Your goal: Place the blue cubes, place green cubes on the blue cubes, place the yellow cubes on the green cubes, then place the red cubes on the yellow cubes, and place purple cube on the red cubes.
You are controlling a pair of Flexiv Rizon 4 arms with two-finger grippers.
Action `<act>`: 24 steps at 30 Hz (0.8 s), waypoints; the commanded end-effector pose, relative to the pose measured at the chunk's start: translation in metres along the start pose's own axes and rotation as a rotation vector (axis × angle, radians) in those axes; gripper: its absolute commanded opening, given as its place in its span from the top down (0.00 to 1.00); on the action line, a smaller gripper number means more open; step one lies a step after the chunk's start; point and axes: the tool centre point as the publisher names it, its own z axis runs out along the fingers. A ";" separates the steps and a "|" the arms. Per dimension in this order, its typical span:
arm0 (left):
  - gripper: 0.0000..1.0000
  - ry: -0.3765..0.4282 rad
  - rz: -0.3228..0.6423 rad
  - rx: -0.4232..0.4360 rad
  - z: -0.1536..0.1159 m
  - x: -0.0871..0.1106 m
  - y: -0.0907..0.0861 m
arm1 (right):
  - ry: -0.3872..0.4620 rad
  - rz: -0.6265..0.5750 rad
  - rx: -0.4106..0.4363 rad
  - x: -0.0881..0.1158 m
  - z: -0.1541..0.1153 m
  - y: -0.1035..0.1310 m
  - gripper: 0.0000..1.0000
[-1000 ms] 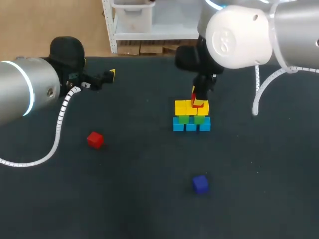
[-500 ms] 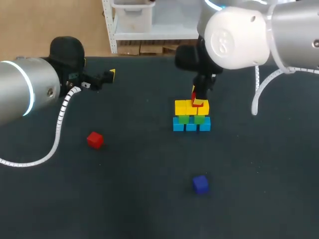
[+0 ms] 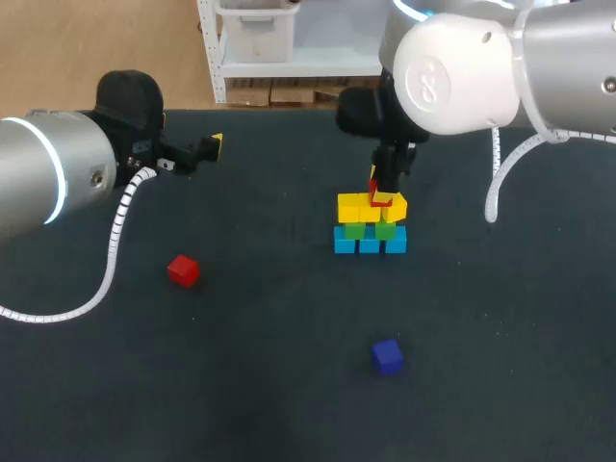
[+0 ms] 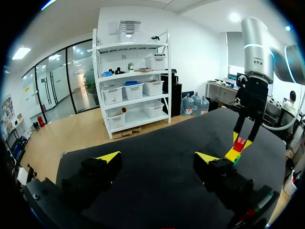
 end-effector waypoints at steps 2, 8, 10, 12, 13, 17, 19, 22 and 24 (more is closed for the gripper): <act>0.00 -0.009 -0.002 -0.010 0.000 0.002 -0.002 | -0.002 0.000 0.009 0.002 0.000 0.003 0.64; 0.00 -0.009 -0.002 -0.010 0.000 0.002 -0.002 | 0.000 -0.002 0.015 0.003 0.000 0.003 0.63; 0.00 -0.009 -0.002 -0.010 0.000 0.002 -0.002 | 0.003 -0.001 0.018 0.004 0.000 0.003 0.60; 0.00 -0.009 -0.002 -0.010 0.000 0.002 -0.002 | 0.004 -0.002 0.018 0.004 0.001 0.004 0.53; 0.00 -0.009 -0.002 -0.010 0.000 0.002 -0.002 | 0.004 -0.001 0.018 0.004 0.001 0.004 0.51; 0.00 -0.009 -0.002 -0.010 0.000 0.002 -0.002 | 0.003 -0.004 0.018 0.004 0.001 0.004 0.00; 0.00 -0.009 -0.002 -0.010 0.000 0.002 -0.002 | 0.002 -0.004 0.018 0.003 0.001 0.005 0.00; 0.00 -0.009 -0.002 -0.010 0.000 0.002 -0.002 | -0.003 -0.005 0.023 0.003 0.000 0.005 0.00; 0.00 -0.009 -0.002 -0.010 0.000 0.002 -0.002 | -0.010 -0.003 0.041 0.003 -0.003 0.005 0.00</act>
